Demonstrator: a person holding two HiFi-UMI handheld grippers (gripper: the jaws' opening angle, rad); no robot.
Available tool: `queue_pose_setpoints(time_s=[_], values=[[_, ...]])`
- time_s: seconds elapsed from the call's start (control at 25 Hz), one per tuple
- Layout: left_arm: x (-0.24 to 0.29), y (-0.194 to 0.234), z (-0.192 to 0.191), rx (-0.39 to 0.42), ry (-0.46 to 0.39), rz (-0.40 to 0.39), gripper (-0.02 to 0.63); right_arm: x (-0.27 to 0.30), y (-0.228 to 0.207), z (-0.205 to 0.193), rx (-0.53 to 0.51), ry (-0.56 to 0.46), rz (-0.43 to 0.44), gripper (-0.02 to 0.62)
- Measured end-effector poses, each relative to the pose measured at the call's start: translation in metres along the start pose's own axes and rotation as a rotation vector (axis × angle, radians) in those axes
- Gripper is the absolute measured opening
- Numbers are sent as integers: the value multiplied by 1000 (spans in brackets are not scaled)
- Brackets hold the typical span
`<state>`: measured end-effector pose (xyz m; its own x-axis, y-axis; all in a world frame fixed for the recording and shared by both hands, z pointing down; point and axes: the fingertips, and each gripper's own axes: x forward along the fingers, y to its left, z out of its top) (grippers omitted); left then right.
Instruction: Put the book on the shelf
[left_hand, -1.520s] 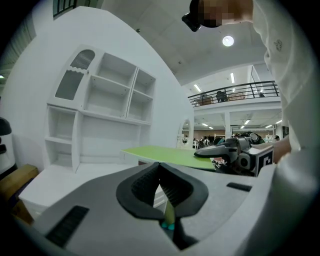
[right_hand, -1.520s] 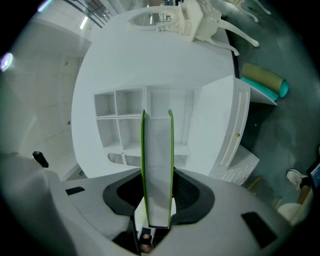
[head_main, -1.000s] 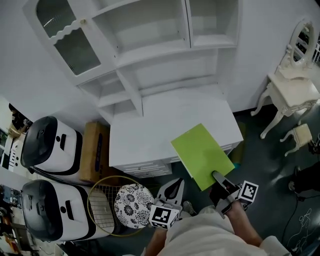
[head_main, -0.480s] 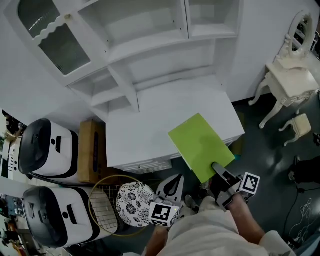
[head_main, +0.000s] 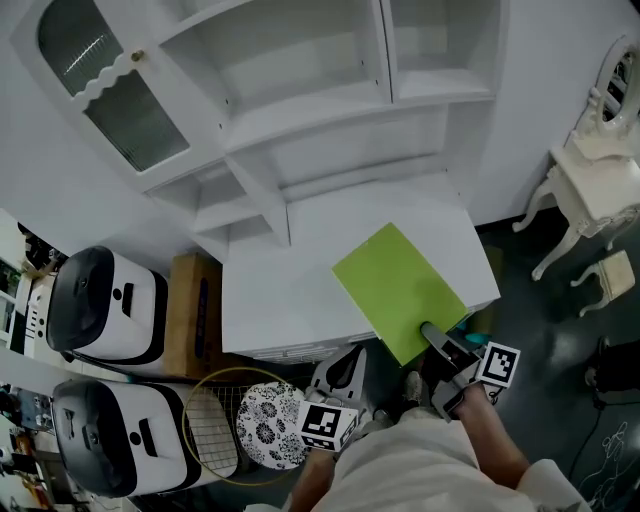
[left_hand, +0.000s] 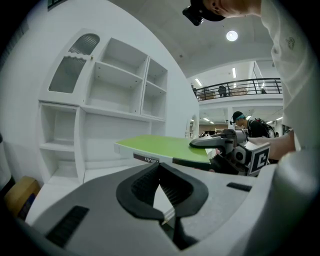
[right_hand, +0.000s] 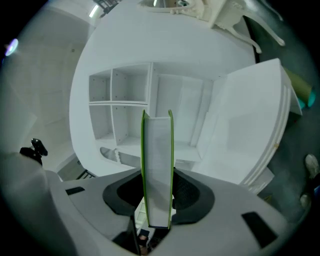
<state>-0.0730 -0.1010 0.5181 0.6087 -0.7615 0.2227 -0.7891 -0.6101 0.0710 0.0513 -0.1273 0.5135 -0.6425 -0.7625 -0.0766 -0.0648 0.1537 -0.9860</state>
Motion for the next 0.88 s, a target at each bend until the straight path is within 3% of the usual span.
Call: queue_pose_setpoints(time_s=[0.2, 0.6, 0.88], values=[[32, 7, 22, -11, -19, 11, 3, 23, 21, 28, -147, 64, 26, 146], [84, 3, 60, -9, -61, 26, 3, 43, 53, 88, -566, 136, 11, 146], [97, 14, 74, -17, -76, 95, 3, 58, 87, 105, -852, 183, 64, 145]])
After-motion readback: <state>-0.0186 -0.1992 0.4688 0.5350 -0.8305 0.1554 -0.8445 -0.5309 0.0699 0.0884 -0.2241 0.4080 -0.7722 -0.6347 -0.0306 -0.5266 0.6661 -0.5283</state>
